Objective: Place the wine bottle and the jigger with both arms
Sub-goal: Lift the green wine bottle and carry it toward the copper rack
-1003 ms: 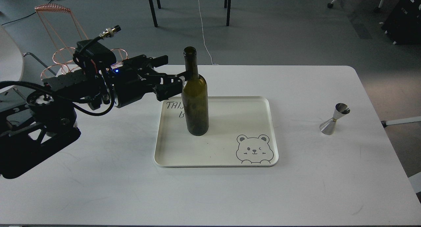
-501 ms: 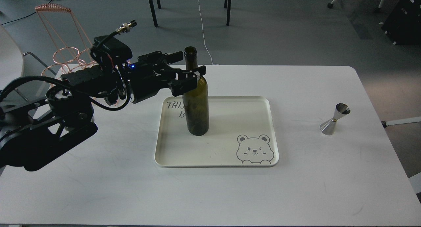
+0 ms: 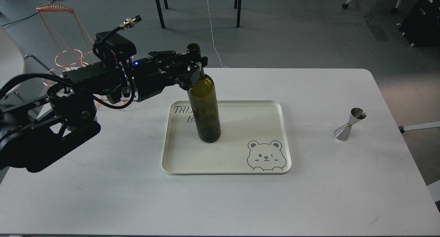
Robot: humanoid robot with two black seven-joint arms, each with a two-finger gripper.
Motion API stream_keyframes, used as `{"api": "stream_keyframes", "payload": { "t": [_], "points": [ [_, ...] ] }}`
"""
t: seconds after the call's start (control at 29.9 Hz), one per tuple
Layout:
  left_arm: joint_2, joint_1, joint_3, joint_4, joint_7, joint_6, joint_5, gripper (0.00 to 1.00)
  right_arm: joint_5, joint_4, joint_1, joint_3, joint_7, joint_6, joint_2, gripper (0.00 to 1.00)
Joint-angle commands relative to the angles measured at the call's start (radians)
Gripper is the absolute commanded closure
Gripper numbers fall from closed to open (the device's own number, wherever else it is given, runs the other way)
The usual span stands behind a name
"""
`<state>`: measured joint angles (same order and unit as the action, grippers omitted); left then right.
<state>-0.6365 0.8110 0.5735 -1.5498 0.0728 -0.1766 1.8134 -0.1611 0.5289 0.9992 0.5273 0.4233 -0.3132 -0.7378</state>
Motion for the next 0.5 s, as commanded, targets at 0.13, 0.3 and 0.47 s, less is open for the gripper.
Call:
{"api": "stream_keyframes", "payload": {
  "t": [0.13,0.3,0.47],
  "points": [
    [-0.055,0.045,0.04,-0.027,0.012,0.002,-0.016,0.92,0.0,-0.001,0.004,-0.001,0.0,-0.001,-0.002,0.06],
    [-0.179,0.098,0.097,-0.023,0.019,-0.009,-0.139,0.92,0.0,-0.001,0.004,-0.001,0.0,-0.001,-0.008,0.06],
    [-0.316,0.183,0.078,0.037,0.087,-0.017,-0.181,0.92,0.0,-0.001,0.004,0.0,0.0,-0.001,-0.008,0.06]
  ]
}}
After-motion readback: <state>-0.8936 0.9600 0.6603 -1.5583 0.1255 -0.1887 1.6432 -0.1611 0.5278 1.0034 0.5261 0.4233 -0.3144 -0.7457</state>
